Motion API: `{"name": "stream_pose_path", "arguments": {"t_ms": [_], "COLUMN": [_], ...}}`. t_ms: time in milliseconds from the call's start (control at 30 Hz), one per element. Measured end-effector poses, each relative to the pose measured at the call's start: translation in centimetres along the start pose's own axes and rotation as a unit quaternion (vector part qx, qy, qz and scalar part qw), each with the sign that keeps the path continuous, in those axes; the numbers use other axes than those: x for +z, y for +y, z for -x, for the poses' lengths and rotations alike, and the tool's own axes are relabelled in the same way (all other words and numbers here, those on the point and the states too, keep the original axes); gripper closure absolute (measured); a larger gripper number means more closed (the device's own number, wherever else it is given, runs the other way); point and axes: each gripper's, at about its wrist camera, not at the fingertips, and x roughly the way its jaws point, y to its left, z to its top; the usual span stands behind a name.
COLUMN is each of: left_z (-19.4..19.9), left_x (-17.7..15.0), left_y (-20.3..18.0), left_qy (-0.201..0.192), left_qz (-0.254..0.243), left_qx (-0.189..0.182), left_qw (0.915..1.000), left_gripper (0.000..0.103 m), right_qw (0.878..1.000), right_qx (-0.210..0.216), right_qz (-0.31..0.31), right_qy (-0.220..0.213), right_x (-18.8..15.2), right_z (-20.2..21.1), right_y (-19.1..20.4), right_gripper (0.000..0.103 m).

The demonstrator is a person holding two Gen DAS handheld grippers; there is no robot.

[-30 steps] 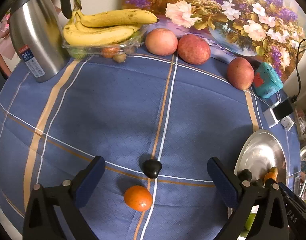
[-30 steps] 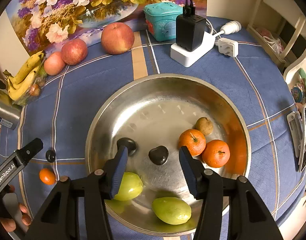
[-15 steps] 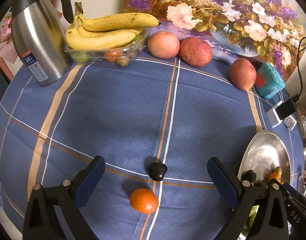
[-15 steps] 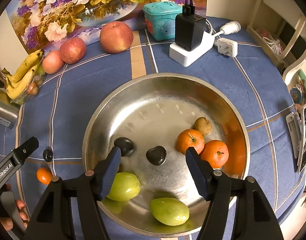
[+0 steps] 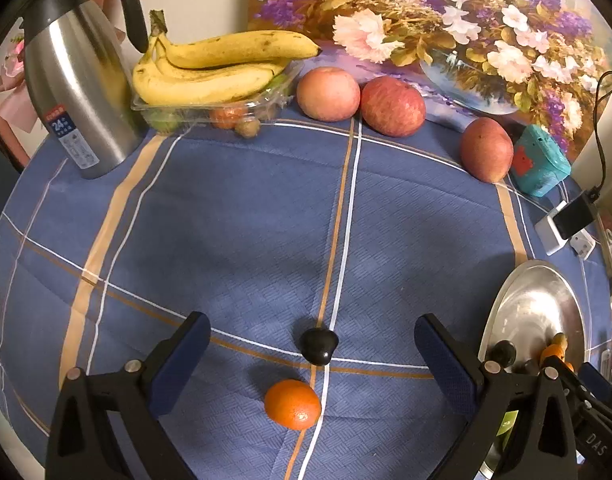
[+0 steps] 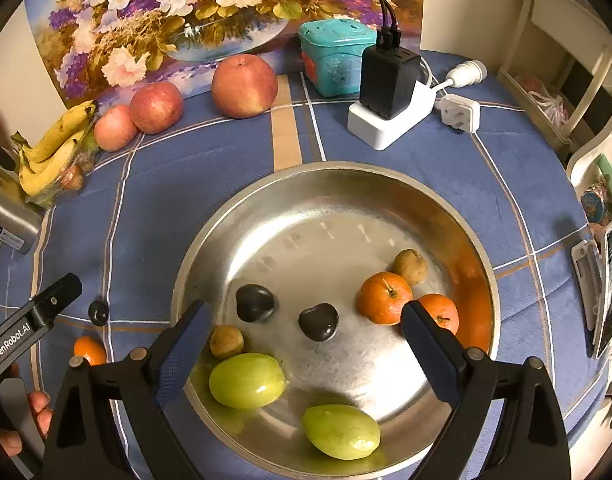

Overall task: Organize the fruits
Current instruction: 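Withdraw both open tools from the bowl toward the dark fruit and orange on the cloth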

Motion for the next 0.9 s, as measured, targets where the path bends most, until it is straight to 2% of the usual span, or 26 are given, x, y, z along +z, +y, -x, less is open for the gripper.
{"name": "stream_pose_path", "arguments": {"t_ms": [500, 900], "left_z": [0.6, 1.4], "left_x": [0.1, 0.3], "left_y": [-0.1, 0.8], "left_qy": [-0.020, -0.038], "left_qz": [-0.010, -0.003], "left_qx": [-0.006, -0.037], "left_qw": [0.9997, 0.9986], "left_gripper": [0.000, 0.000], "right_qw": [1.000, 1.000], "right_qx": [-0.001, -0.002], "right_qz": [-0.006, 0.000], "right_qy": [-0.001, -0.004], "right_x": [-0.1, 0.0], "right_z": [0.0, 0.4], "right_y": [0.0, 0.8], "right_gripper": [0.007, 0.007]}}
